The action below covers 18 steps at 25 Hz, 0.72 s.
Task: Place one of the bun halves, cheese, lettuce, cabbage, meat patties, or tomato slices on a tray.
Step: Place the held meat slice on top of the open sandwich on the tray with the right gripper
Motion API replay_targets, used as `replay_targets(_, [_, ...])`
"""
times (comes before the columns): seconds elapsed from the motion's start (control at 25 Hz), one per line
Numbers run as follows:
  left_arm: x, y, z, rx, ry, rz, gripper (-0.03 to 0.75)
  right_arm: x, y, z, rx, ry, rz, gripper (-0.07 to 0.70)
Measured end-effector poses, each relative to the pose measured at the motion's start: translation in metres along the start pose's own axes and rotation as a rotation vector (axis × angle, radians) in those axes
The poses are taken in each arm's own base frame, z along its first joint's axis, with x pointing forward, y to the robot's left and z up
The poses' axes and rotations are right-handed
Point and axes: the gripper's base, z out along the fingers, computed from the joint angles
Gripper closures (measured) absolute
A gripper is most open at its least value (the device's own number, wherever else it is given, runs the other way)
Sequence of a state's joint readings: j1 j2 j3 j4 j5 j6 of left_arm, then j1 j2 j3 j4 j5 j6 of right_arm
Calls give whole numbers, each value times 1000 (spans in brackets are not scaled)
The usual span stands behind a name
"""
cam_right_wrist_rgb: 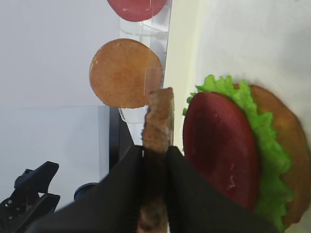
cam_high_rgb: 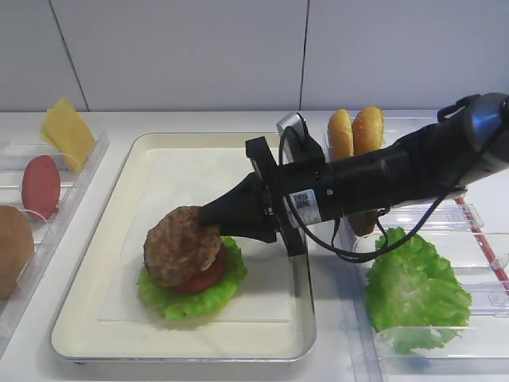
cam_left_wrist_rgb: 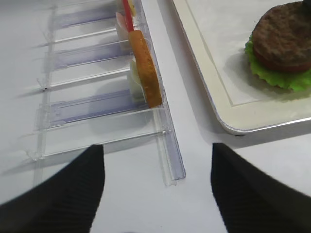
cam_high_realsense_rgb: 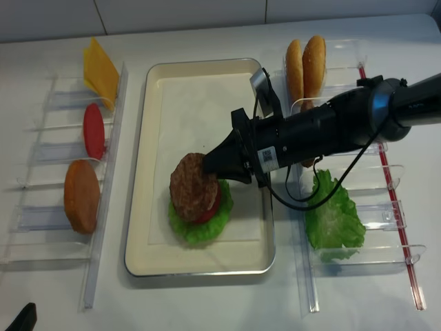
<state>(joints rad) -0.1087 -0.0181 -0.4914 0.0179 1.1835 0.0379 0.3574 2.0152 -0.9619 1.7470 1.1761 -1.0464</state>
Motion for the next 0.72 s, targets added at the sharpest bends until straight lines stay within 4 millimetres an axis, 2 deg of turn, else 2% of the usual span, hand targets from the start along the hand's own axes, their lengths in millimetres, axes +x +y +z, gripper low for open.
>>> replay_targets(0.72, [0,0,0,0,0,0,260,0,0,0,3,-3,5,498])
